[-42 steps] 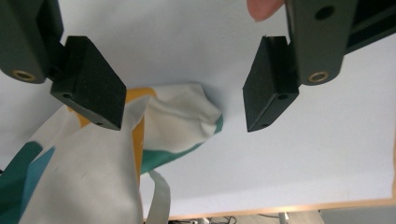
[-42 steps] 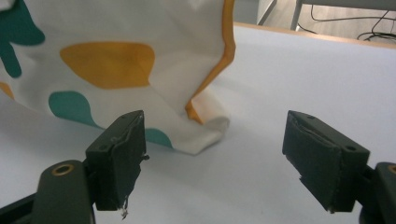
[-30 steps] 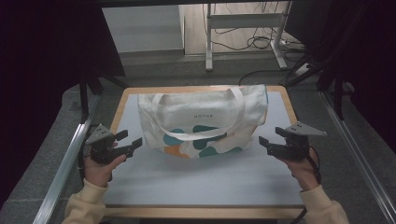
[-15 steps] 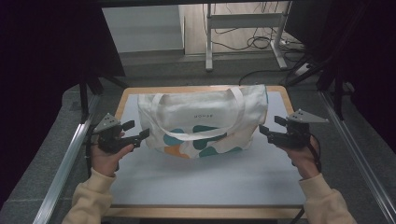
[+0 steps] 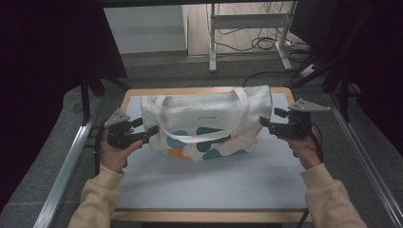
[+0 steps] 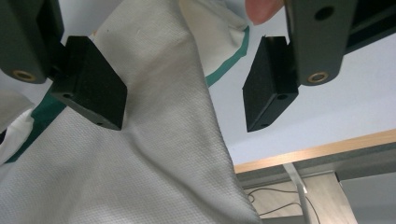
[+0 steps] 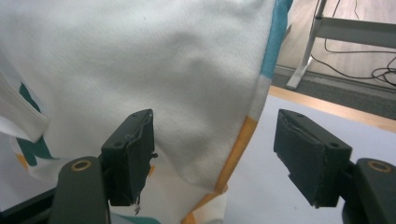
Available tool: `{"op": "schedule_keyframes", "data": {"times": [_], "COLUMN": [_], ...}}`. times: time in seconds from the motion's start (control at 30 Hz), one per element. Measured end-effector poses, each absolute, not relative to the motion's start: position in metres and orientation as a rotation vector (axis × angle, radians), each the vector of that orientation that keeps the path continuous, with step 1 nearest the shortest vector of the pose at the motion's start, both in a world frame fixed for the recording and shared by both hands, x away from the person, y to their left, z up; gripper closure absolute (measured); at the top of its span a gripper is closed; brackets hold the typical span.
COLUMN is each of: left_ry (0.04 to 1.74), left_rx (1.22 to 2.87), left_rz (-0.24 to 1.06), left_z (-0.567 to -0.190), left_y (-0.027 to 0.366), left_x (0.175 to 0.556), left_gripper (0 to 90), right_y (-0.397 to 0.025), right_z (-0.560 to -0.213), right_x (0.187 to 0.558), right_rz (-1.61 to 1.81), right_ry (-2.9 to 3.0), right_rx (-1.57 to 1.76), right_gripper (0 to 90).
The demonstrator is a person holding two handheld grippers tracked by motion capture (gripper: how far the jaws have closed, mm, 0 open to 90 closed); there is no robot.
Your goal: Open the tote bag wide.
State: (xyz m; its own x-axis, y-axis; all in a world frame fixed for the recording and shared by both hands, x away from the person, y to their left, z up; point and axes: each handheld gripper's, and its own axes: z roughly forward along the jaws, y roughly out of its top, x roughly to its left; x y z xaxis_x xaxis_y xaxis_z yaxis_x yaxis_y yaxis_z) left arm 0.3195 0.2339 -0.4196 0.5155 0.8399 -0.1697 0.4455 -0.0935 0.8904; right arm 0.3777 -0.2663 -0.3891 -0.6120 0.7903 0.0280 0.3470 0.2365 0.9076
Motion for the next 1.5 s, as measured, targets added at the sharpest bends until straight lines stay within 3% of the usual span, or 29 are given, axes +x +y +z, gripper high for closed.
{"op": "schedule_keyframes", "data": {"times": [0.2, 0.37, 0.67, 0.73, 1.03, 1.5], "left_ry": [1.089, 1.061, 1.051, 1.05, 1.046, 1.031], "left_rx": [1.724, 1.738, 1.747, 1.747, 1.746, 1.741], "left_rz": [0.462, 0.457, 0.443, 0.435, 0.443, 0.477], "left_z": [-0.421, -0.422, -0.425, -0.426, -0.426, -0.423], "left_y": [0.232, 0.228, 0.226, 0.227, 0.226, 0.23], "left_x": [0.321, 0.32, 0.319, 0.32, 0.319, 0.306], "left_gripper": [36.2, 50.0, 72.4, 74.2, 77.7, 80.6], "right_y": [-0.266, -0.265, -0.263, -0.263, -0.264, -0.263], "right_z": [-0.392, -0.395, -0.401, -0.402, -0.4, -0.396], "right_x": [0.384, 0.389, 0.392, 0.393, 0.392, 0.369], "right_rz": [1.365, 1.391, 1.395, 1.365, 1.346, 1.32], "right_ry": [2.091, 2.103, 2.133, 2.119, 2.116, 2.056], "right_rx": [1.073, 1.089, 1.08, 1.084, 1.055, 0.956], "right_gripper": [28.8, 31.6, 53.4, 62.4, 83.6, 86.0]}}
